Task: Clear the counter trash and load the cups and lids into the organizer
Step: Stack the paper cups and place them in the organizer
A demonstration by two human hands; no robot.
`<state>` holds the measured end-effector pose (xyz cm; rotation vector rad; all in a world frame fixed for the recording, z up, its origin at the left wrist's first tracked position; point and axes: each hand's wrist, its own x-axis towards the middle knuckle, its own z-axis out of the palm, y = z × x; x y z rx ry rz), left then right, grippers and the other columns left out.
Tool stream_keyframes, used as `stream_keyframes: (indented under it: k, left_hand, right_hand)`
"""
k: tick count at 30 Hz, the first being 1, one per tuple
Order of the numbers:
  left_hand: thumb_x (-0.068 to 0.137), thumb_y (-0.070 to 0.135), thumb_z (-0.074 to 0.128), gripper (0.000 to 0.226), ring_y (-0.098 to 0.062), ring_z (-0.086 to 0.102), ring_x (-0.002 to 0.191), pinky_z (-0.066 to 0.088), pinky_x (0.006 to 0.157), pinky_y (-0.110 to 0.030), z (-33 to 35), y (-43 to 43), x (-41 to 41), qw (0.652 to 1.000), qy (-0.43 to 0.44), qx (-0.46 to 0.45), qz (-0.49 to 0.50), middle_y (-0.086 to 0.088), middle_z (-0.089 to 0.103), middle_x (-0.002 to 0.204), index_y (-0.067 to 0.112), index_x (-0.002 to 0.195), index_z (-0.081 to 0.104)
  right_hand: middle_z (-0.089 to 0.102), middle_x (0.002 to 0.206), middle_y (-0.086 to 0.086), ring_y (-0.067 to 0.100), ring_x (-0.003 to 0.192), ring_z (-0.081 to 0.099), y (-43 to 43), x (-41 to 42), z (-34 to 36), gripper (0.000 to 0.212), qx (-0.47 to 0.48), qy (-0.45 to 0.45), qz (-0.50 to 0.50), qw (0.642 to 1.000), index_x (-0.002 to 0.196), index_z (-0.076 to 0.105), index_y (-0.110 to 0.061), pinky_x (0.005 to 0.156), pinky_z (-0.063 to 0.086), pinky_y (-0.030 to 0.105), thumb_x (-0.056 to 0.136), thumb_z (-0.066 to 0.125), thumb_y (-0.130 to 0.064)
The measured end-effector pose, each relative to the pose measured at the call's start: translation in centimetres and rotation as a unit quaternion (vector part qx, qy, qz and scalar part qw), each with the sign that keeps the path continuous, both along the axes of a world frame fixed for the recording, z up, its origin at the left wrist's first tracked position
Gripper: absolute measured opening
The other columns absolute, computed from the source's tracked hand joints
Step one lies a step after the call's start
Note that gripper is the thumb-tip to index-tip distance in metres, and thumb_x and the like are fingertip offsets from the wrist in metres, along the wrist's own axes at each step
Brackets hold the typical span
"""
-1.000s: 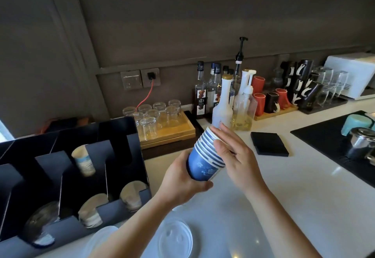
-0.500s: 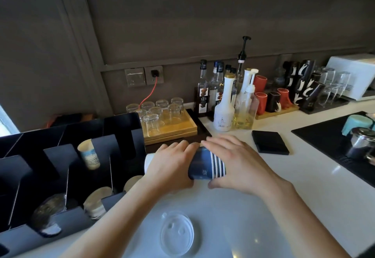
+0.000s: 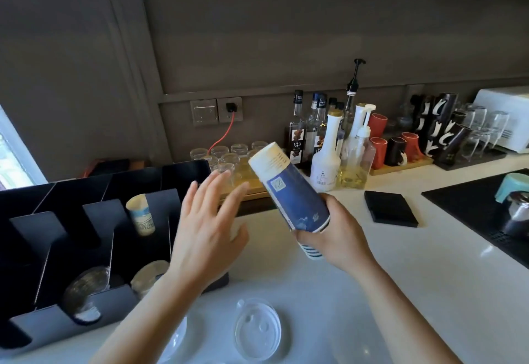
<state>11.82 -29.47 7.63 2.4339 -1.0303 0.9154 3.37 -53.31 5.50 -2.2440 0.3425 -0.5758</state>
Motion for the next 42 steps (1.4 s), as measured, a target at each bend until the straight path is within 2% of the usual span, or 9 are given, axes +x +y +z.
stream_keyframes:
  k: [4,9,13,16,20,23,29,35,42]
  left_hand:
    - [0.077,0.029,0.066,0.062,-0.038,0.045,0.14,0.034,0.115,-0.058,-2.6,5.4,0.2,0.996,0.056,-0.006,0.067,-0.017,0.052,0.146,0.015,0.137,0.06]
    - [0.085,0.038,0.058,0.055,-0.038,0.046,0.14,0.035,0.114,-0.059,-4.5,12.2,-0.2,0.983,0.094,-0.029,0.152,-0.017,0.053,0.146,0.014,0.134,0.062]
    - [0.089,0.05,0.045,0.062,-0.038,0.044,0.141,0.036,0.113,-0.061,-5.9,17.3,-1.4,0.971,0.12,-0.019,0.206,-0.017,0.051,0.148,0.013,0.137,0.06]
    - [0.089,0.05,0.044,0.062,-0.039,0.042,0.142,0.034,0.115,-0.061,-7.5,20.6,-2.8,0.96,0.127,-0.031,0.247,-0.017,0.051,0.148,0.013,0.137,0.06]
    - [0.088,0.047,0.046,0.062,-0.045,0.049,0.133,0.043,0.104,-0.061,-10.8,25.7,-4.8,0.934,0.138,-0.058,0.326,-0.021,0.053,0.143,0.009,0.135,0.061]
    - [0.086,0.047,0.041,0.066,-0.049,0.055,0.12,0.046,0.097,-0.061,-13.7,29.9,-5.5,0.89,0.181,-0.076,0.411,-0.026,0.057,0.136,0.005,0.131,0.062]
    - [0.099,0.044,0.046,0.058,-0.038,0.033,0.146,0.025,0.118,-0.056,-18.1,35.0,-4.0,0.797,0.348,-0.029,0.492,-0.017,0.04,0.156,0.02,0.151,0.043]
    - [0.098,0.061,0.023,0.055,-0.031,0.004,0.154,0.003,0.118,-0.063,-19.0,35.0,-3.6,0.776,0.389,-0.018,0.497,-0.005,0.017,0.166,0.045,0.15,0.025]
    - [0.094,0.056,0.033,0.03,-0.027,0.023,0.14,0.015,0.111,-0.065,-17.3,34.2,-2.9,0.762,0.401,-0.045,0.506,-0.003,0.039,0.138,0.042,0.119,0.042]
  right_hand:
    - [0.072,0.104,-0.018,0.001,0.09,0.069,2.1,2.3,0.8,0.074,0.123,-0.032,0.05,0.991,0.114,0.059,-0.036,0.075,0.055,0.031,0.047,0.085,-0.054]
    - [0.076,0.103,-0.01,0.011,0.088,0.074,6.5,4.6,2.7,0.06,0.212,-0.073,0.155,0.962,0.109,0.063,-0.035,0.066,0.055,0.022,0.054,0.086,-0.046]
    - [0.075,0.111,-0.003,0.019,0.097,0.073,9.7,6.7,4.0,0.067,0.241,-0.079,0.219,0.942,0.119,0.061,-0.029,0.081,0.059,0.04,0.058,0.086,-0.041]
    - [0.076,0.109,-0.002,0.021,0.095,0.074,12.2,8.4,4.2,0.062,0.253,-0.091,0.241,0.933,0.114,0.063,-0.032,0.08,0.06,0.042,0.057,0.087,-0.04]
    - [0.077,0.104,-0.005,0.017,0.092,0.075,15.3,10.4,4.2,0.049,0.266,-0.101,0.246,0.926,0.104,0.069,-0.039,0.075,0.059,0.035,0.057,0.085,-0.041]
    - [0.077,0.104,-0.004,0.017,0.09,0.075,16.9,11.6,4.1,0.054,0.276,-0.105,0.24,0.925,0.109,0.069,-0.03,0.067,0.057,0.026,0.059,0.086,-0.041]
    - [0.078,0.095,-0.009,0.011,0.082,0.075,18.8,13.7,4.7,0.064,0.29,-0.116,0.211,0.926,0.112,0.067,-0.018,0.06,0.055,0.017,0.056,0.087,-0.042]
    - [0.076,0.103,-0.004,0.014,0.088,0.075,18.7,15.9,6.9,0.071,0.291,-0.126,0.193,0.929,0.117,0.062,-0.022,0.066,0.058,0.023,0.055,0.087,-0.044]
    - [0.074,0.115,0.001,0.021,0.098,0.074,18.4,19.2,7.7,0.073,0.317,-0.124,0.157,0.927,0.124,0.06,-0.02,0.09,0.059,0.045,0.059,0.089,-0.037]
